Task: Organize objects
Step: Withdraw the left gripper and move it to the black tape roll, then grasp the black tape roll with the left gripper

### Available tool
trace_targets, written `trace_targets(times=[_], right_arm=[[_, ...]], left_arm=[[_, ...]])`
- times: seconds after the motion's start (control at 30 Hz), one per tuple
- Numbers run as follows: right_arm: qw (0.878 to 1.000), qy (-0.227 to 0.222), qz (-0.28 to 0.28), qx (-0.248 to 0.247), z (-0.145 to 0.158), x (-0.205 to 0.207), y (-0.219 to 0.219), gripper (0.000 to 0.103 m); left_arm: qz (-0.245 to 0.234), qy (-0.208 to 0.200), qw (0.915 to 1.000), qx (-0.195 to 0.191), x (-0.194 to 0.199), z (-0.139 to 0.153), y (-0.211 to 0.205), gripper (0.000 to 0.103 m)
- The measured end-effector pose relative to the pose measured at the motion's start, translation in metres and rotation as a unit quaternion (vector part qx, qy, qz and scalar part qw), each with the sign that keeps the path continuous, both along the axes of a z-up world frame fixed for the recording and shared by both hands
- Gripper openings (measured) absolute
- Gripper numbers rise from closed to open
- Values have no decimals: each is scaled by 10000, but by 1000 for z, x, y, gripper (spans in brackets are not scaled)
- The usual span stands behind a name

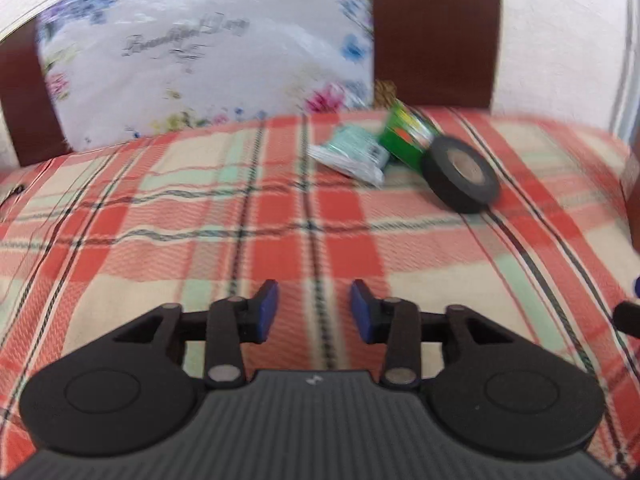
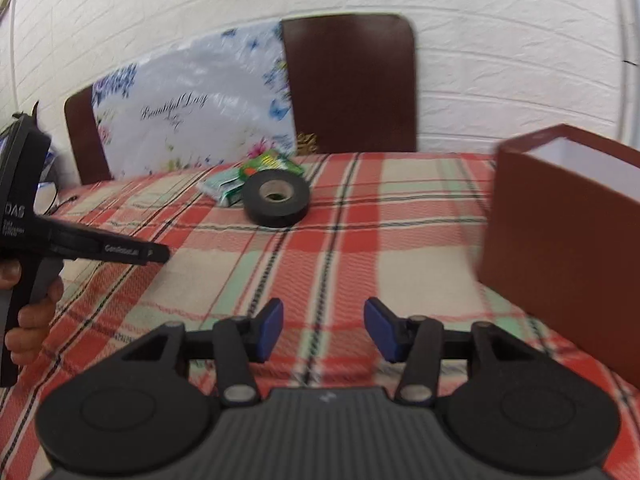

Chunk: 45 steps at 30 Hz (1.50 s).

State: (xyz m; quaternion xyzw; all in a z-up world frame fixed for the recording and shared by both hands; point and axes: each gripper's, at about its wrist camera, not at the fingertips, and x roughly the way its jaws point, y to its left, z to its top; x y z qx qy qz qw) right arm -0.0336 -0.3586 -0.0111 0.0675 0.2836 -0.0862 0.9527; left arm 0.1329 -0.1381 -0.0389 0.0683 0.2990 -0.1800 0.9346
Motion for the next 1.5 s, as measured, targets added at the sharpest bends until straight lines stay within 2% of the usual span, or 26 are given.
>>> trace_targets(times=[0.07, 0.1, 0.13, 0.17, 0.2, 0.3, 0.4, 0.43, 0.47, 0.53, 0.63, 0.73, 0.83, 0.93, 1.0, 1.07, 1.13, 1.2, 1.27, 1.33, 1.4, 1.5], right_arm=[[9999, 40, 122, -73, -3, 26, 2, 59], [9997, 63, 198, -92, -5, 43, 1, 60], [9996, 87, 244, -124, -7, 57, 0, 66], [9994, 149, 275, -151, -10, 76, -1, 78], [9992, 217, 306, -130, -13, 92, -3, 81], [9992, 270, 304, -18, -16, 138, -3, 82], [9991, 363, 224, -77, -21, 173, -2, 92], [9992, 333, 192, -97, -22, 183, -2, 90], [9992, 320, 172, -143, -22, 189, -1, 81], [9990, 332, 177, -247, -22, 192, 2, 81], [9985, 402, 234, -271, -22, 181, 5, 80], [9971, 528, 337, -442, -21, 152, 14, 80], [9961, 625, 423, -466, -18, 102, 20, 80], [9955, 722, 447, -426, -15, 41, 23, 80], [9959, 744, 369, -369, -14, -1, 23, 80], [9964, 713, 238, -386, -12, -36, 25, 81], [9969, 672, 135, -393, -11, -61, 29, 81], [9971, 593, 84, -465, -12, -76, 32, 84], [9971, 560, 119, -506, -12, -78, 31, 84], [9972, 564, 135, -477, -11, -77, 30, 85], [9975, 534, 170, -440, -12, -80, 27, 85], [9977, 475, 266, -393, -14, -83, 26, 81]], left_arm=[[-31, -267, 9994, -220, -5, -7, 11, 49], [-32, -247, 9991, -333, -4, -6, 12, 49], [-22, -229, 9990, -375, -3, -5, 12, 50], [-20, -250, 9990, -379, -2, -6, 11, 51], [-24, -282, 9990, -354, -3, -6, 9, 51], [-44, -293, 9988, -398, -5, -9, 12, 53], [-54, -243, 9983, -519, 1, -14, 16, 53], [-56, -237, 9983, -532, 1, -14, 16, 54], [-61, -234, 9983, -539, 1, -15, 16, 54], [-66, -227, 9982, -552, 1, -15, 17, 55], [-66, -220, 9982, -563, 1, -15, 17, 55], [-85, -228, 9982, -543, 0, -15, 17, 56], [-121, -221, 9984, -514, 0, -14, 16, 58], [-225, -148, 9993, -246, -6, -9, 8, 59], [-600, 253, 9968, -473, -19, 0, 2, 58], [-1244, 951, 9831, -946, -36, 10, -11, 57], [-1939, 1580, 9612, -1160, -55, 18, -33, 57], [-2454, 1828, 9465, -1026, -76, 25, -57, 57], [-2779, 1913, 9380, -799, -94, 30, -78, 57], [-2898, 2058, 9334, -489, -105, 29, -95, 57], [-2939, 2189, 9303, -168, -113, 20, -109, 45], [-2806, 2151, 9354, -60, -115, 14, -117, 38]])
